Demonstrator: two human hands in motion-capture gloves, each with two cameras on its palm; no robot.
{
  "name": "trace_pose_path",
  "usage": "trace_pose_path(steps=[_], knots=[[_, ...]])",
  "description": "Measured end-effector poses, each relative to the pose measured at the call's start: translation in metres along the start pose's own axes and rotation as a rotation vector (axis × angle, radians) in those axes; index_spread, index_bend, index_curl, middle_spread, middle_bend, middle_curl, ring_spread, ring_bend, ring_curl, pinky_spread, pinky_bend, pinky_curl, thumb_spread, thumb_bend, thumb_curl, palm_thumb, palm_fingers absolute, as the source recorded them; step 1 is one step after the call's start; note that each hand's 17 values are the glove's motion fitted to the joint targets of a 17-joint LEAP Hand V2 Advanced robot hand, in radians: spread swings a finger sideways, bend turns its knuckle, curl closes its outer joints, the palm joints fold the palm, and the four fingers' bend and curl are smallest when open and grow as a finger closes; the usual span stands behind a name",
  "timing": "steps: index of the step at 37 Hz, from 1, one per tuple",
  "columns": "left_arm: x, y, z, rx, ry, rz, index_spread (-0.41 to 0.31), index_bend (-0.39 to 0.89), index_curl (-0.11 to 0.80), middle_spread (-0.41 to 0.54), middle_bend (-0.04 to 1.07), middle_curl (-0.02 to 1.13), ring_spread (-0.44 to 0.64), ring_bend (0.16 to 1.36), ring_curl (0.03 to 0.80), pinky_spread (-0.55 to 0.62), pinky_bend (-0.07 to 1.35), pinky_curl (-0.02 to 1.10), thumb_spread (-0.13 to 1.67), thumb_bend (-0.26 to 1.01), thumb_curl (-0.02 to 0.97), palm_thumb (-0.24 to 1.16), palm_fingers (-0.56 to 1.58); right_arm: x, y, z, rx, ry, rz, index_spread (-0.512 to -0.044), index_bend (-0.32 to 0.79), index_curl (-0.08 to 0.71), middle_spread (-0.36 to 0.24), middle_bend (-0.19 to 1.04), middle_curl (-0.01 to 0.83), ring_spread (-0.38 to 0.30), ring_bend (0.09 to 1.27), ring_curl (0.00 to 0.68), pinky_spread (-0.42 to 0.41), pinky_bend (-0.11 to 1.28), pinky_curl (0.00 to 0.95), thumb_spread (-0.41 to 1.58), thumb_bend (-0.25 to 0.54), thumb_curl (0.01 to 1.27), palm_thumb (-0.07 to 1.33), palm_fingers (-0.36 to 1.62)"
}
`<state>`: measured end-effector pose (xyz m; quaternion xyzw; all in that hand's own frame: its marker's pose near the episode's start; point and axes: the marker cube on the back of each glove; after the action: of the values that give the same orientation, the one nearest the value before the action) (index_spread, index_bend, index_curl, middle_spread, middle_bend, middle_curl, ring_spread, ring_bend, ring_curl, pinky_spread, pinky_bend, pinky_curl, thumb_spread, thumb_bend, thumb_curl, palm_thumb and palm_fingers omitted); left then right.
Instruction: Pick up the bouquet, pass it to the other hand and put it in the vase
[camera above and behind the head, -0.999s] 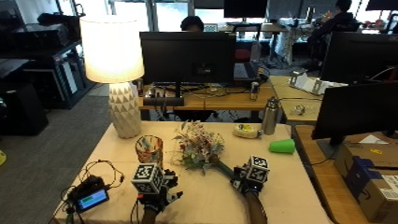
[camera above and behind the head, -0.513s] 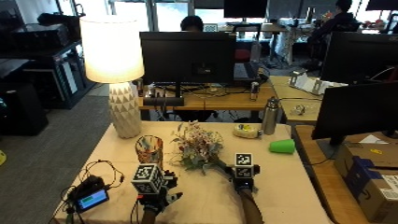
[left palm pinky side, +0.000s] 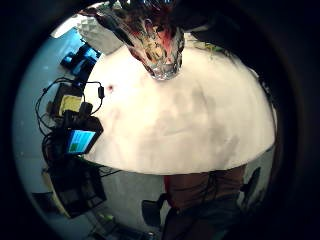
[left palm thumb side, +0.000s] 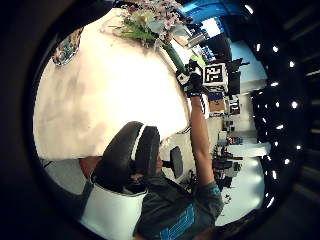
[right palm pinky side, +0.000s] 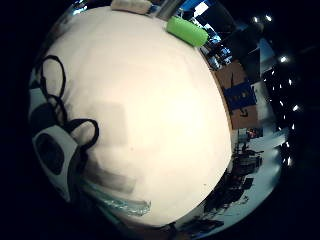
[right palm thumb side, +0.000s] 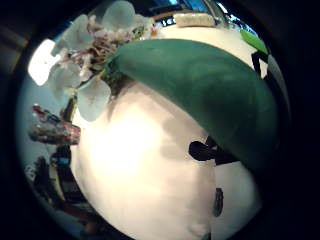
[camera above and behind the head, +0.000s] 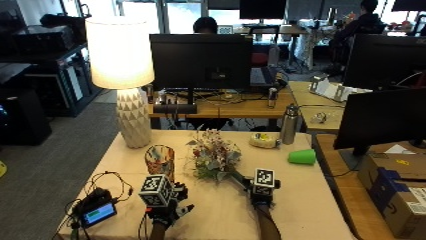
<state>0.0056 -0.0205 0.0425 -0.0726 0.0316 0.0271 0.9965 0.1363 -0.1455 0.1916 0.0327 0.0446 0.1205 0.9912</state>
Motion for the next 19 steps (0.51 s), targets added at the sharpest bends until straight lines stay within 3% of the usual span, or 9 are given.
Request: trace_pose_path(steps=[5,11,19], knots=[[0.004,-0.005,-0.004,0.013,0.006,0.012,-0.129,0.15,0.312,-0.009,0.18,0.32,0.25,0.47,0.28,0.48,0.3,0.33,0.99,-0.03,0.283,0.2,0.32,0.001,0.007,-0.005,-0.006,-0.077,0.026,-0.265,0.19,0.283,-0.183,0.62,0.533,-0.197,0.92,0.516,-0.265,0.7,0.447,0.69,-0.023,0.58,0.95,1.43],[0.019,-0.016,-0.016,0.066,0.053,0.046,-0.128,0.15,0.312,-0.009,0.18,0.33,0.25,0.47,0.281,0.48,0.3,0.33,0.99,-0.03,0.284,0.2,0.32,-0.001,0.015,-0.049,0.064,-0.263,0.05,-0.26,0.2,0.33,-0.177,0.66,0.556,-0.198,0.94,0.529,-0.28,0.72,0.46,0.65,-0.025,0.61,0.95,1.41],[0.057,-0.032,-0.052,0.221,0.374,0.138,-0.124,0.14,0.309,-0.002,0.17,0.32,0.22,0.49,0.288,0.45,0.33,0.34,0.99,-0.02,0.286,0.2,0.37,-0.021,0.027,-0.124,0.181,-0.735,0.025,-0.258,0.2,0.384,-0.174,0.69,0.571,-0.192,0.97,0.536,-0.28,0.73,0.473,0.61,-0.023,0.64,0.96,1.39]])
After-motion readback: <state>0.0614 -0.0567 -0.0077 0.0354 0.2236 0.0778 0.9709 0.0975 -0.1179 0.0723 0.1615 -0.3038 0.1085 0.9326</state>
